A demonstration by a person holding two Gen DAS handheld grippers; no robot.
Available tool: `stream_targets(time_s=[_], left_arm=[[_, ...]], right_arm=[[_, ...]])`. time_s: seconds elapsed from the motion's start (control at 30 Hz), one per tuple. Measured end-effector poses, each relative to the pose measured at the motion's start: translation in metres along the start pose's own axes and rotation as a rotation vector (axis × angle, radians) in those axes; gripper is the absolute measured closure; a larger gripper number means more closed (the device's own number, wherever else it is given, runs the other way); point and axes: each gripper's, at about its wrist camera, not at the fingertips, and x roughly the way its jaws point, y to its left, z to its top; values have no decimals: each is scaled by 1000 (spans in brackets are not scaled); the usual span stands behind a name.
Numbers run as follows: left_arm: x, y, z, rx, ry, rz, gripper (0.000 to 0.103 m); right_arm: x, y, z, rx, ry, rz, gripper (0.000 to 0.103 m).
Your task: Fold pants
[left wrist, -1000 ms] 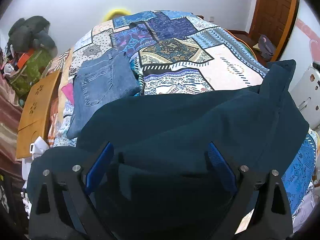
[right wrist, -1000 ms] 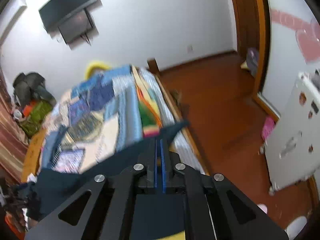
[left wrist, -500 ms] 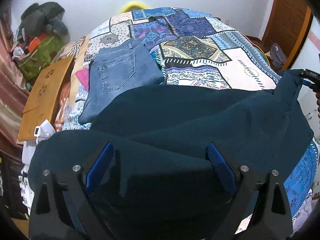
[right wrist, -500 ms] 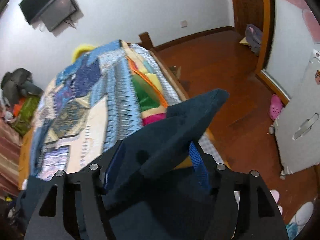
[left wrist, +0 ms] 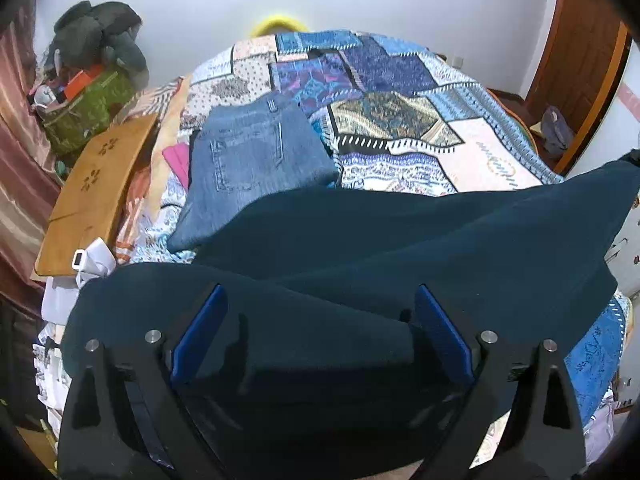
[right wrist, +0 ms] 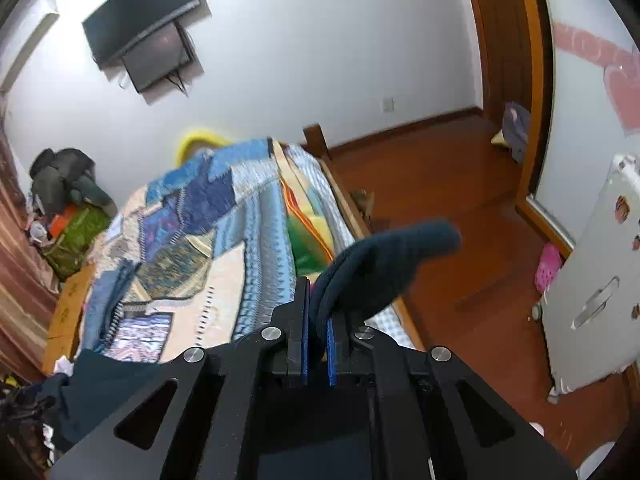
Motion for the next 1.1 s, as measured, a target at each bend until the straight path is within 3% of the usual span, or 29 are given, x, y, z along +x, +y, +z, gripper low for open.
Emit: stream_targets(time_s=[0.2,0.5,0.6,0.7,0.8,0.87,1.1], left_arm=[[-17,7,1,-24,-37,-6,7],[-32,36,-14,-77,-47,19,7],[-35,49,-20,-107,-49,31,7],[-41,67,-27,-153,-60,35,7],[-47,83,-32,-183,-75,52,7],[-51,96,-35,-203,-84,76,7],[-66,151,-41,-261,-127,156,6]], right_arm=[[-2,-17,-40,11,52,-51,98],[33,-55,-132,156,255,-115,96],[31,-43,-142,118,291,-122,95],[23,-30,-142,72,307,-172,87],[6,-20,-133,60,279,-182,73],[-10,-5,-122,32,213,-189,59],[-30,80,-80,-128,49,-81,41]])
